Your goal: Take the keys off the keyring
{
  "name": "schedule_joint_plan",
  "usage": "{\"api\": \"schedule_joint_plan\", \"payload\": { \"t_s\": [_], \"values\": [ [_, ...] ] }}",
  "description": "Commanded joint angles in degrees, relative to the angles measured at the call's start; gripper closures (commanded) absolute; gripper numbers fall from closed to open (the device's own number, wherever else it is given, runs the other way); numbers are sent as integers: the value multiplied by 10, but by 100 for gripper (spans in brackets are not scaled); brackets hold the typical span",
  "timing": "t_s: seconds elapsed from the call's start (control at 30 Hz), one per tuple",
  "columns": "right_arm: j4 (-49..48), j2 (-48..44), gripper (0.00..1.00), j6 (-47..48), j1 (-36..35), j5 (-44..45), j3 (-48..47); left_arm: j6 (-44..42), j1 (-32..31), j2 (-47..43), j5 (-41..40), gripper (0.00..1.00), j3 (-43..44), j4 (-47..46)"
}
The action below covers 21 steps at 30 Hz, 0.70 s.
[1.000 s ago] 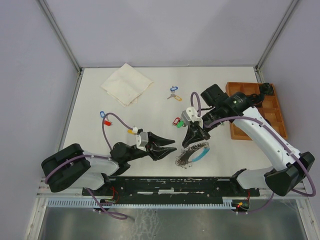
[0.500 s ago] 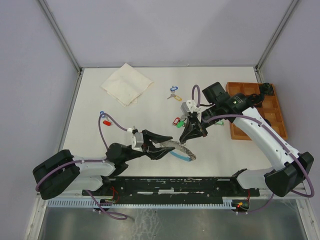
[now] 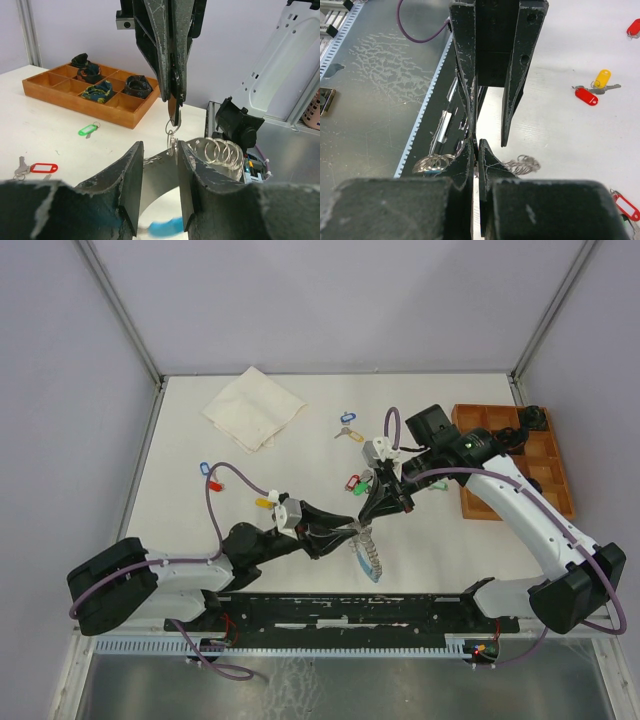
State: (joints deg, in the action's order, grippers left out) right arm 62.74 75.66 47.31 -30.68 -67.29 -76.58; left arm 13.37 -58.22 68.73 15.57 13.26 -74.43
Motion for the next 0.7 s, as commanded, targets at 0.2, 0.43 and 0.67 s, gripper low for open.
{"api": "schedule_joint_plan", "payload": {
  "t_s": [0.2, 0.43, 0.67],
  "values": [
    [-27, -19, 99, -15, 4, -35, 1, -21, -14, 8, -42, 70, 34, 23],
    [-28, -21, 99, -15, 3, -35, 2, -49, -14, -2, -43, 71, 40, 58],
    [-28, -21, 99, -15, 4, -36, 3, -61, -14, -2, -46, 71, 35, 67]
  ]
}}
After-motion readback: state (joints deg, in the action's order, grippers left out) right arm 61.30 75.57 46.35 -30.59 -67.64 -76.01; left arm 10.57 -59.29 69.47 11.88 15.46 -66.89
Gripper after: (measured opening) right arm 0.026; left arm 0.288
